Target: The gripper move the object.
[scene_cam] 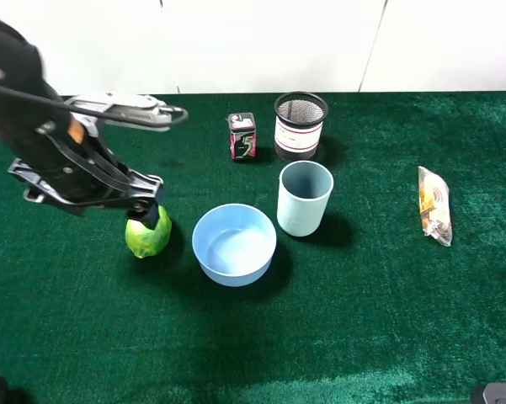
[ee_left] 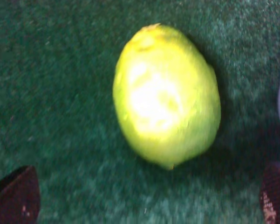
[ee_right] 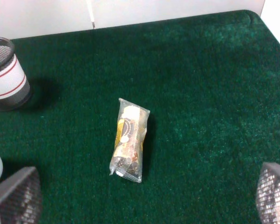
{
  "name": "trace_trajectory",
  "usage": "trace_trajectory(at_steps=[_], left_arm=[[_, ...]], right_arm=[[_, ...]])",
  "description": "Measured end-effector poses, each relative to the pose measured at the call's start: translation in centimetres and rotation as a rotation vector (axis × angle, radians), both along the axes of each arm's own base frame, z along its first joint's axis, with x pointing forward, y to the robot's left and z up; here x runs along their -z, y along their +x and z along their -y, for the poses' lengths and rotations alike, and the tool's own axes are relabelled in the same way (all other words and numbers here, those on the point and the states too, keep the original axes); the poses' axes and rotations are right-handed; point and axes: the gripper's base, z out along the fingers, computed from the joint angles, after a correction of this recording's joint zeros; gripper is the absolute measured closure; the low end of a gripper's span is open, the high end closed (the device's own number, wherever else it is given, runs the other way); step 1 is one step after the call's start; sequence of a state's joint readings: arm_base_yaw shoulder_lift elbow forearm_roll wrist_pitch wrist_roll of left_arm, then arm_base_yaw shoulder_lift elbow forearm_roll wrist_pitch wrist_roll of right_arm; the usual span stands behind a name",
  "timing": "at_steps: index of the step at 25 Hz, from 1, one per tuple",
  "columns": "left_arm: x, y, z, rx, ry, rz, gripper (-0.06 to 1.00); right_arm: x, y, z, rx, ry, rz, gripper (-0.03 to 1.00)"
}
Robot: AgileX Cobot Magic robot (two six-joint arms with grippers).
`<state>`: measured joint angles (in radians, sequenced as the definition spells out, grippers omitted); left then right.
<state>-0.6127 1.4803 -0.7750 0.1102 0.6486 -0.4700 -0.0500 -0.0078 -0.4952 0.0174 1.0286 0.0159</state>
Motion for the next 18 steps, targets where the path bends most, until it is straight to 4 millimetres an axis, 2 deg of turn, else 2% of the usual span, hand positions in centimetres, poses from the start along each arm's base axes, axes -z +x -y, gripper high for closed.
trace_trajectory(at_steps=[11, 18], left_arm=[[-7.4, -2.7, -2.1, 0.017, 0.015, 0.013, -0.04], [-10.9, -5.5, -4.1, 0.032, -0.009, 0.06, -0.05]], right_arm=[[0.0, 0.0, 0.0, 0.0, 0.0, 0.0, 0.28], [0.0, 0.0, 0.0, 0.0, 0.0, 0.0, 0.28]])
